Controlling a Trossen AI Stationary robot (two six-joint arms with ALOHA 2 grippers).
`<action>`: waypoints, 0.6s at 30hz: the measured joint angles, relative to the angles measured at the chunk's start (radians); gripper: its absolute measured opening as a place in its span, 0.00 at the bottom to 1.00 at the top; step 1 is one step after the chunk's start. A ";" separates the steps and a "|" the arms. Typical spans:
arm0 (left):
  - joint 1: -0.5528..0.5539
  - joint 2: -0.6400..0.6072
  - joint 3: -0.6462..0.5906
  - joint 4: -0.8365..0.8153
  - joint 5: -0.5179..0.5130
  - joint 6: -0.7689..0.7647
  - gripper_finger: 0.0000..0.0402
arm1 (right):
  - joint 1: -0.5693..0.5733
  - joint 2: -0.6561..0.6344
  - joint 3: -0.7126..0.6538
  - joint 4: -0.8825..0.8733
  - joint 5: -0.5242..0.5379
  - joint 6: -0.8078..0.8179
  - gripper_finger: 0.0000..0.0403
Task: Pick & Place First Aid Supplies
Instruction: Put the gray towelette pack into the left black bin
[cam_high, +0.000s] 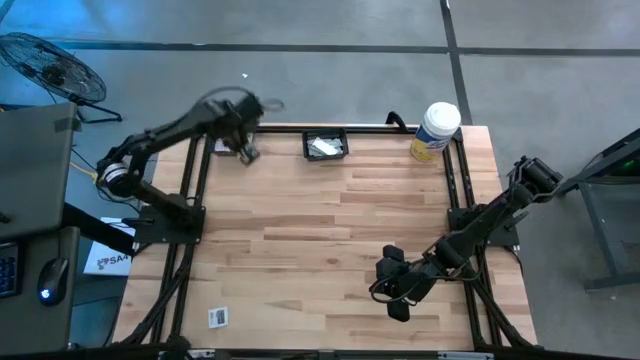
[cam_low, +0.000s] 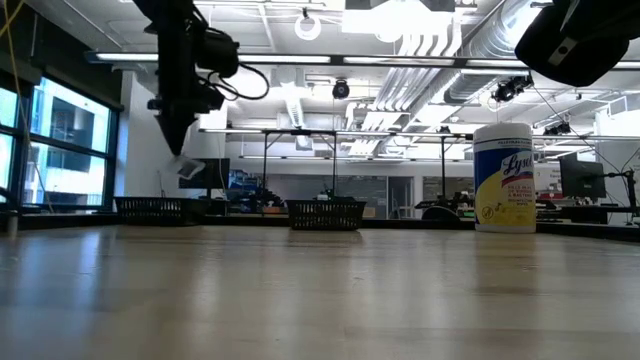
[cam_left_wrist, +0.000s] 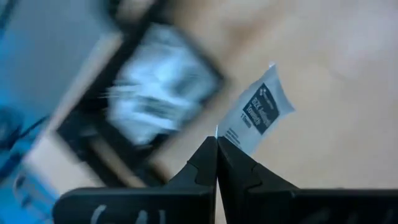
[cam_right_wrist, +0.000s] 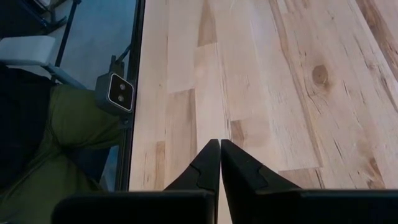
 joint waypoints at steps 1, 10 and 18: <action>0.034 0.012 0.027 -0.005 -0.026 -0.012 0.00 | 0.000 0.000 0.000 0.000 0.000 0.000 0.02; 0.210 0.194 0.150 -0.040 -0.050 -0.039 0.00 | 0.000 0.000 0.000 0.000 0.000 0.000 0.01; 0.268 0.348 0.149 -0.003 -0.042 -0.036 0.00 | 0.000 0.000 0.000 0.000 0.000 0.000 0.01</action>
